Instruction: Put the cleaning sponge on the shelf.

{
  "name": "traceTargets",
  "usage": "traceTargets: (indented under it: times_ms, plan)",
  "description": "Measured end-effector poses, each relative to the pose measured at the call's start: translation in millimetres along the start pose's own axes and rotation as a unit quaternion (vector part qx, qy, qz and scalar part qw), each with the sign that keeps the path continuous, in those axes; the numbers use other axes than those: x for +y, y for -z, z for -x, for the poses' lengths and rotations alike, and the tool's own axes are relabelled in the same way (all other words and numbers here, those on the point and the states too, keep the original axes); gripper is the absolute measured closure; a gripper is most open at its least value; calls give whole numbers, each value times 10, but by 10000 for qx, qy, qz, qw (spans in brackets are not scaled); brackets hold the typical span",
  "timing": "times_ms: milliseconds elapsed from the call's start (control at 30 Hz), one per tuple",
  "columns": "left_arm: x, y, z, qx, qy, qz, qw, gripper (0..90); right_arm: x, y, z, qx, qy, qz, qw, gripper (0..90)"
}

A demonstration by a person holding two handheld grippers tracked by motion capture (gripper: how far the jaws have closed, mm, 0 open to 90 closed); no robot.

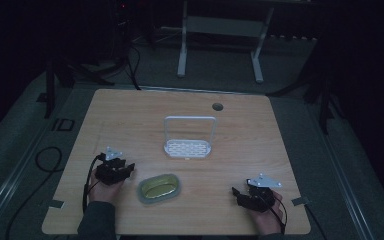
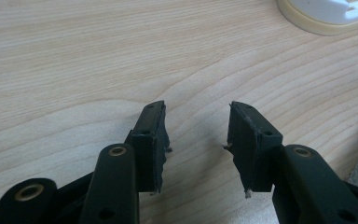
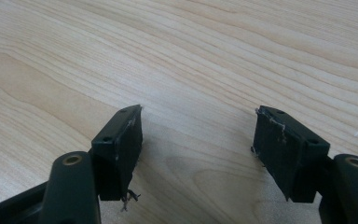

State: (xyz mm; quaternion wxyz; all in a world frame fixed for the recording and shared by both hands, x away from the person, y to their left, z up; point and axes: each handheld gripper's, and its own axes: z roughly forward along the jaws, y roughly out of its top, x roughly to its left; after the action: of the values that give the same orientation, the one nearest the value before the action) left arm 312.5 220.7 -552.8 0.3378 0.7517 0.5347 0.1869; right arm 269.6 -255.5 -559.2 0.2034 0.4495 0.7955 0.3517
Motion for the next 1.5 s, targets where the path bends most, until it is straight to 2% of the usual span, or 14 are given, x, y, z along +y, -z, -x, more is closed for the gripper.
traceTargets:
  times_ms: [267,467,567,767,833,1033,1167,1367,1467,1500]
  plan:
    - [16,94,25,-169,-72,29,9998,577,0,-1,0,3,1,1,10000,320]
    - [16,195,96,-352,-292,-5,9990,571,0,0,0,2,2,-1,10000,320]
    - [17,283,136,-359,-416,91,9985,578,0,0,-1,2,3,-1,10000,320]
    - [26,413,196,-719,-590,96,9956,588,0,0,0,2,6,-2,10000,320]
    - [34,452,224,-747,-671,96,9949,584,0,0,-1,4,2,-4,10000,321]
    - [77,537,274,-967,-745,107,9925,581,0,0,0,2,6,0,10000,320]
    - [102,550,325,-1066,-870,8,9905,593,0,0,0,2,6,-1,10000,320]
    - [105,520,420,-1148,-1089,-171,9873,713,0,0,0,2,7,0,10000,320]
    - [100,499,466,-1187,-1234,-281,9848,773,0,0,0,2,5,-1,10000,320]
    - [96,496,480,-1184,-1242,-289,9848,790,0,0,0,2,6,-2,10000,320]
